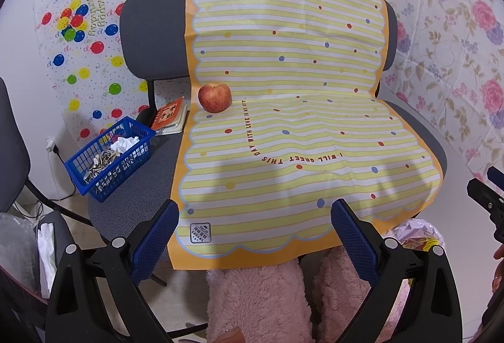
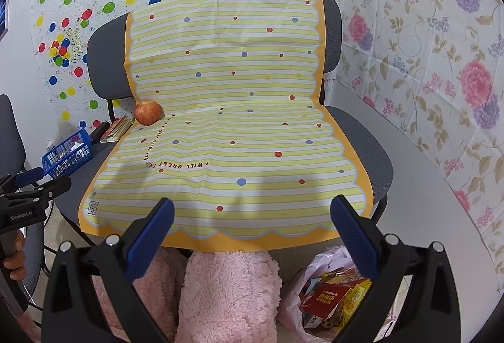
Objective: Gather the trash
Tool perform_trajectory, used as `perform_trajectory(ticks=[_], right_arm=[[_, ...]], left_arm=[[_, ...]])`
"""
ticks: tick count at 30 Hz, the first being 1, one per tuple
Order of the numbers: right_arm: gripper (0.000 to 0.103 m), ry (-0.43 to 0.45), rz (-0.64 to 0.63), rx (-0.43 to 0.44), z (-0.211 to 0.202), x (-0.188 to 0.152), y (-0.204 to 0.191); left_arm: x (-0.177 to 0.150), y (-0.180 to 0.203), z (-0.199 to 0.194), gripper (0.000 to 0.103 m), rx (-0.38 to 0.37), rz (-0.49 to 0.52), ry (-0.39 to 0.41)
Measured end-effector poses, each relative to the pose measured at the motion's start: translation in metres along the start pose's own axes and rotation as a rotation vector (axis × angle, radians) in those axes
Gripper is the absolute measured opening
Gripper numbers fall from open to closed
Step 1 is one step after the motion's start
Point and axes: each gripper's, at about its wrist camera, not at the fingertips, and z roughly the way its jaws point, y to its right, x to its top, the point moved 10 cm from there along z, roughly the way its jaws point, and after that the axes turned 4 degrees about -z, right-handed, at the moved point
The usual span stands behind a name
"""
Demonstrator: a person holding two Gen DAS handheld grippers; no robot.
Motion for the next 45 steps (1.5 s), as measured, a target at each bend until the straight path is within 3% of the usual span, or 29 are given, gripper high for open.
perform_trajectory(ticks=[45], right_arm=[[0.097, -0.004, -0.001, -0.017, 0.0008, -0.0005, 0.0012]], left_arm=[[0.0026, -0.0038, 0.0022, 0.096, 0.009, 0.007, -0.002]])
